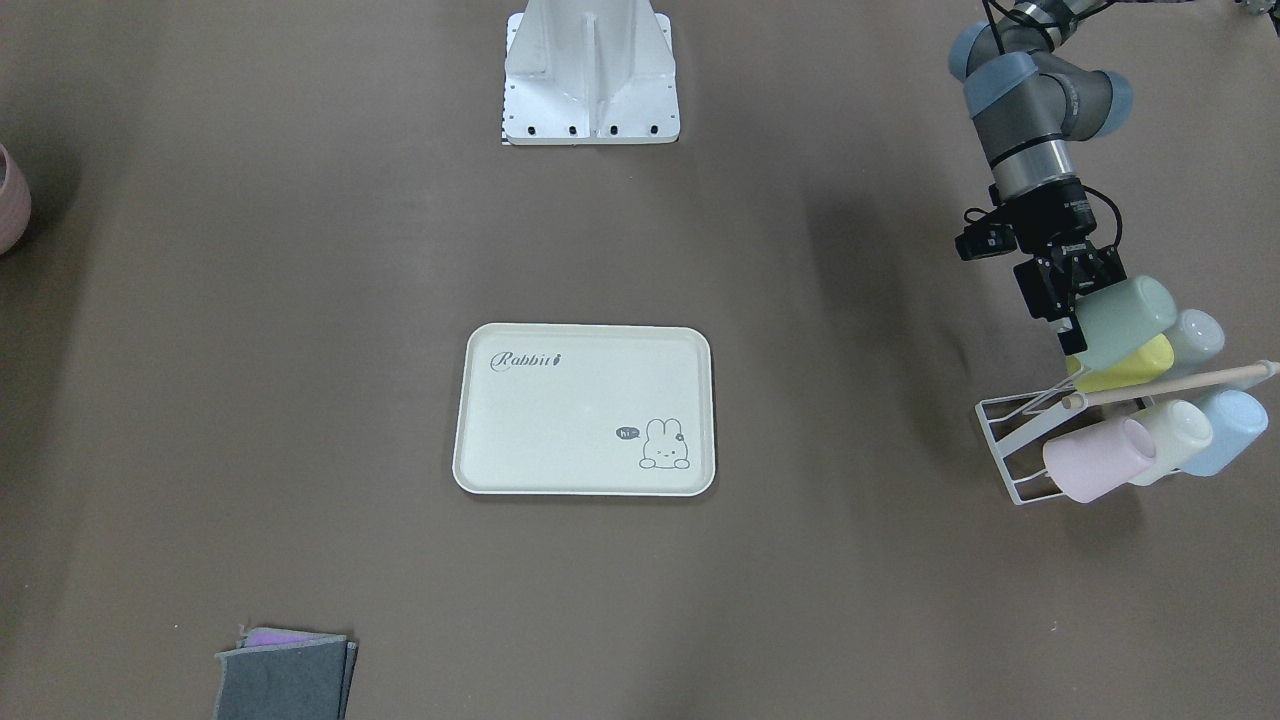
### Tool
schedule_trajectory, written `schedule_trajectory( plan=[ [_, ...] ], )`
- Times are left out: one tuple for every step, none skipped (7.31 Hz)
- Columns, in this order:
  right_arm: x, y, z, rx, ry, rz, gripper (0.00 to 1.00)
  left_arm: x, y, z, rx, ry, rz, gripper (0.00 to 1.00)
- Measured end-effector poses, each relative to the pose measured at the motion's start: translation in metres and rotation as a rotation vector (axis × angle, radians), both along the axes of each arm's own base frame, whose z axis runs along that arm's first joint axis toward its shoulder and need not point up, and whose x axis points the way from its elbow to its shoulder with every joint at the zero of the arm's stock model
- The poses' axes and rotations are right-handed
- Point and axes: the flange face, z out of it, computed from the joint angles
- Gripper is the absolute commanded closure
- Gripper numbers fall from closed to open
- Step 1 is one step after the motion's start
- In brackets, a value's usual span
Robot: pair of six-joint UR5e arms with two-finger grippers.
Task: Pick up and place green cup on tray
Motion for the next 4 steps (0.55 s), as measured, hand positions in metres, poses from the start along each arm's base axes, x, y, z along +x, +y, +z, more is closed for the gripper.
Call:
schedule_trajectory(
  plan=[
    [-0.001,0.002,0.003,-0.007,0.001,0.002,0.00,-0.002,-0.001,-0.004,0.004,-0.002,-0.001,0.22],
    [-0.001,0.003,0.004,-0.014,0.001,0.003,0.00,-0.006,-0.002,-0.013,0.013,-0.004,-0.001,0.23],
    [-0.001,0.003,0.006,-0.020,0.001,0.003,0.00,-0.009,-0.004,-0.024,0.023,0.000,-0.003,0.25],
    [-0.001,0.004,0.007,-0.023,0.003,0.002,0.00,-0.012,-0.004,-0.031,0.033,0.014,-0.005,0.26]
  ],
)
